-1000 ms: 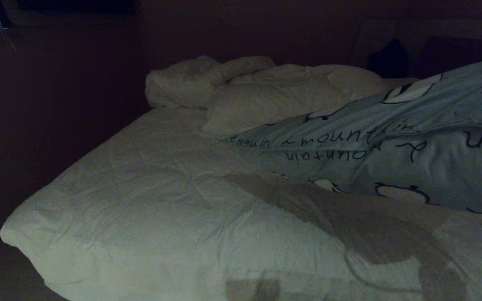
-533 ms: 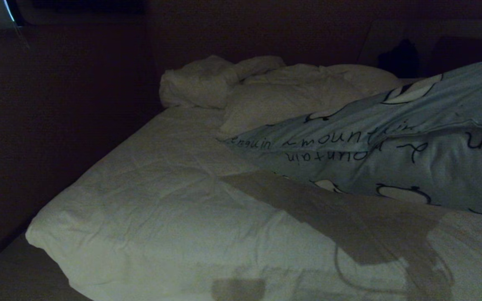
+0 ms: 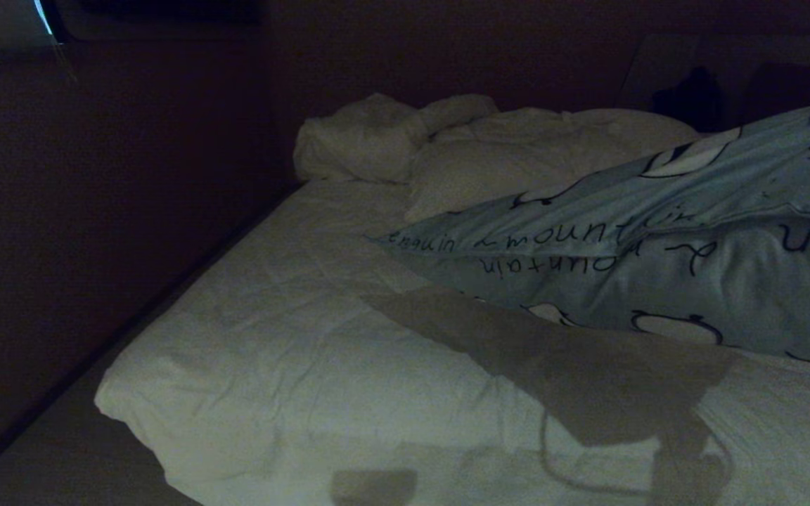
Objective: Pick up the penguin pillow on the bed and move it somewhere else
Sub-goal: Move to the foot of the bed
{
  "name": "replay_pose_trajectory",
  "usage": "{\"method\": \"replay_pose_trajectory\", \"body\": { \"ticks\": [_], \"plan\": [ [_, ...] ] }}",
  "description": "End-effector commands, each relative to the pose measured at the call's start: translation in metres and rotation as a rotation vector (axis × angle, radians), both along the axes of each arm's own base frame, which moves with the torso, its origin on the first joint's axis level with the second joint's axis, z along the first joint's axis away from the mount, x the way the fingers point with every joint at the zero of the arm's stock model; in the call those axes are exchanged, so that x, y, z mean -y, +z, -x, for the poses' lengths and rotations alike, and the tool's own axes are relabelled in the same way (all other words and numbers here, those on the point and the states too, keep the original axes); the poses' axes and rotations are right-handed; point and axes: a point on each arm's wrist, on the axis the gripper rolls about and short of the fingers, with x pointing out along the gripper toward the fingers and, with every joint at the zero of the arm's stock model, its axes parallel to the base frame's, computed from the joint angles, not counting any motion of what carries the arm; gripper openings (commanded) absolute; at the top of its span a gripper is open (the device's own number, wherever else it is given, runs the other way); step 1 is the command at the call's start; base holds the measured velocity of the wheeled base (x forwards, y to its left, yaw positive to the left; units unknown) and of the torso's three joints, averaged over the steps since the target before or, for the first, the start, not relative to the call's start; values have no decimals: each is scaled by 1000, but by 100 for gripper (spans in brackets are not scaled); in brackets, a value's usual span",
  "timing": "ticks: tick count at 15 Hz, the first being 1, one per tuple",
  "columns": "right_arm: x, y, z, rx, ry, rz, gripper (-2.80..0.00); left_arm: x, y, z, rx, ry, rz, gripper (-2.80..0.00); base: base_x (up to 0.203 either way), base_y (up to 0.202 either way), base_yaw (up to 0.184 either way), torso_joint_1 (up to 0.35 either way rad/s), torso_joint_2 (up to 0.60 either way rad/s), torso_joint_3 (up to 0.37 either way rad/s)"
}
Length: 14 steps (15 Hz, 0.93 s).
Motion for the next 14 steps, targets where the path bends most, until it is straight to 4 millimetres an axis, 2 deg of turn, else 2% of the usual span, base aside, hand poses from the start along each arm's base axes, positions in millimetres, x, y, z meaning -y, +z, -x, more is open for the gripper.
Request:
{"method": "replay_pose_trajectory", "body": {
  "ticks": [1, 14],
  "plan": [
    [0, 0, -1, -2, 3, -2, -280, 0, 0, 0, -1, 0, -1, -280, 0, 192, -2, 2, 3, 2],
    [0, -1, -1, -3, 2, 0, -280, 0, -1, 0, -3, -1, -1, -280, 0, 194, -1, 3, 3, 4]
  ]
}}
